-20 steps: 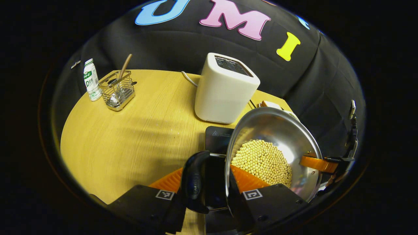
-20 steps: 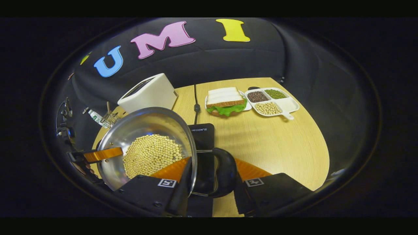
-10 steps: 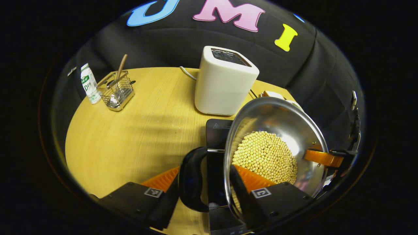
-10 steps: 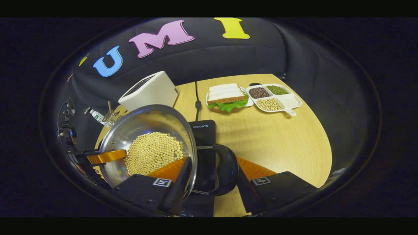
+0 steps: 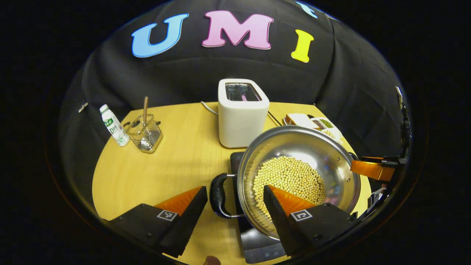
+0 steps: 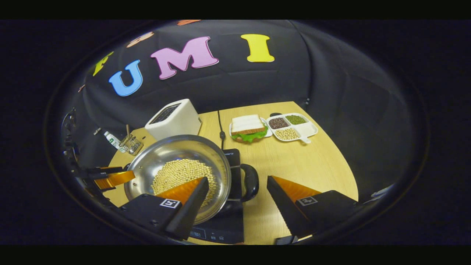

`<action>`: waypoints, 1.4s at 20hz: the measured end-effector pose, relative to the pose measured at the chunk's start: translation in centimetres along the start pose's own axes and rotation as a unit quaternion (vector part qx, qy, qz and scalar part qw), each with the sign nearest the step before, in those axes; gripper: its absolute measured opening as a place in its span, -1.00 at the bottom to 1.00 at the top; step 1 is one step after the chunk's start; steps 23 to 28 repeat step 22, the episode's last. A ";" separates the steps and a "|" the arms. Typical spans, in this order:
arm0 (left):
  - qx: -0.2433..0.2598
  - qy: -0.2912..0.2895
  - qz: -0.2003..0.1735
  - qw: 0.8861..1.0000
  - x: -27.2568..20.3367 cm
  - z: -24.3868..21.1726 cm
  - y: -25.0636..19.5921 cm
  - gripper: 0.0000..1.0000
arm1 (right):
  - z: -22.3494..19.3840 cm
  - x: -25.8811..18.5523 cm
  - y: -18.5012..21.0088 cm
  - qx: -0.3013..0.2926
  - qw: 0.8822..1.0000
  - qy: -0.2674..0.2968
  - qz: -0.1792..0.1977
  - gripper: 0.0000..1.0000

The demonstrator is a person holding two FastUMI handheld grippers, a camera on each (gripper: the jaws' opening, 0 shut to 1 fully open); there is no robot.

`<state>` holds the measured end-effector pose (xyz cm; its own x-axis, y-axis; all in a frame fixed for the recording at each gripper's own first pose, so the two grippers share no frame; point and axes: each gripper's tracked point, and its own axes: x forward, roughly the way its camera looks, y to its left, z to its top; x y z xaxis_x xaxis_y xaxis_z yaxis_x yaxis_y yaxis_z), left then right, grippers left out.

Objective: First push the handle of the pot to place it horizontally, then grasp the pot with both hands and set it on the induction cooktop.

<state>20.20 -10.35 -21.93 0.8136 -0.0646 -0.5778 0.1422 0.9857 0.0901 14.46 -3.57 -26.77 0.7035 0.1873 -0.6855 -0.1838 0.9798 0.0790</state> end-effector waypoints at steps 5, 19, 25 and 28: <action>0.026 -0.050 -0.012 0.998 -6.0 2.6 0.1 0.92 | 3.0 -5.6 1.5 -0.035 0.996 -0.080 -0.015 0.97; -0.037 -0.277 0.072 0.957 -25.2 4.9 6.0 0.91 | 6.9 -23.2 6.5 -0.045 0.949 -0.312 -0.010 0.97; -0.041 -0.299 0.084 0.950 -28.1 3.1 6.5 0.90 | 5.5 -25.6 5.7 -0.054 0.941 -0.333 -0.026 0.97; -0.041 -0.299 0.084 0.950 -28.1 3.1 6.5 0.90 | 5.5 -25.6 5.7 -0.054 0.941 -0.333 -0.026 0.97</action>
